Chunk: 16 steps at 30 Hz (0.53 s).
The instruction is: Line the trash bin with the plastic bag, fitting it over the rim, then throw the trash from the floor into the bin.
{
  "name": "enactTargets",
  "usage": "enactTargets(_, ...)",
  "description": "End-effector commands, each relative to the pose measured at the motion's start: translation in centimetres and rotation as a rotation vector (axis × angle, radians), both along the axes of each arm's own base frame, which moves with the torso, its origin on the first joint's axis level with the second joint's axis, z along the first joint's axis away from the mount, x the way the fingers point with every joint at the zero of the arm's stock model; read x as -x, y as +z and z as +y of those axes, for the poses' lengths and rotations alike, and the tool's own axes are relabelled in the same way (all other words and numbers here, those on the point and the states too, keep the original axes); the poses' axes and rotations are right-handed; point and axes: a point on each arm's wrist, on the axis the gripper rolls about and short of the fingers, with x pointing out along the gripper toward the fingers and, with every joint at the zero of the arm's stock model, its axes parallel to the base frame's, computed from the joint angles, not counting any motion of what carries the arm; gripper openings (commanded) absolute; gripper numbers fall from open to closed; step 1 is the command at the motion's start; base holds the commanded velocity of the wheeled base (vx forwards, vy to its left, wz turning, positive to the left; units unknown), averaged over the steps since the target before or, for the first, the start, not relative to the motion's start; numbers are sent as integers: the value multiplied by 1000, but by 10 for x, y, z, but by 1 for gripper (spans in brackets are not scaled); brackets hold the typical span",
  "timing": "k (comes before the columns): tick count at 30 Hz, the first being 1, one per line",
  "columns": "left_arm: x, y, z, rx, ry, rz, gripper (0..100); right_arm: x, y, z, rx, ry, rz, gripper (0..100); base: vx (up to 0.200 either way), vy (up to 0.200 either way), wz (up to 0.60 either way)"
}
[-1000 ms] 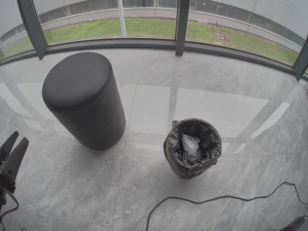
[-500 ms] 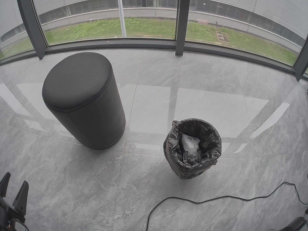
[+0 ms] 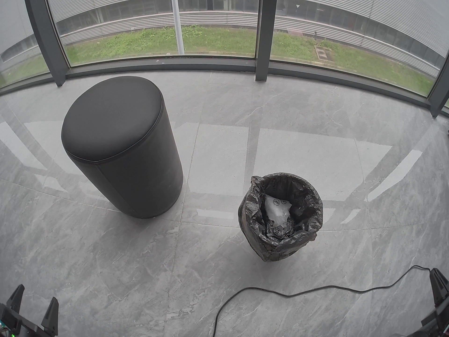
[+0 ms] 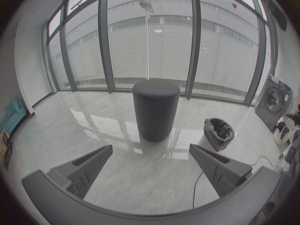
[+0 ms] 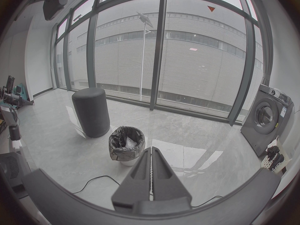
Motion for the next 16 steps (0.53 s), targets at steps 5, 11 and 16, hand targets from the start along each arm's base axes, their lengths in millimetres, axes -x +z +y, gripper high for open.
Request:
enactTargets(5, 3, -2, -2, 19, 69, -123, 100, 1, -3, 0, -11, -7, -33, 0, 0, 0, 0)
enactTargets(11, 5, -3, -1, 18, 53, -155, 100, 1, -4, 0, -12, -7, -33, 0, 0, 0, 0)
enactTargets(16, 5, -3, -1, 21, 53, -155, 100, 1, -3, 0, -9, -16, -34, 0, 0, 0, 0)
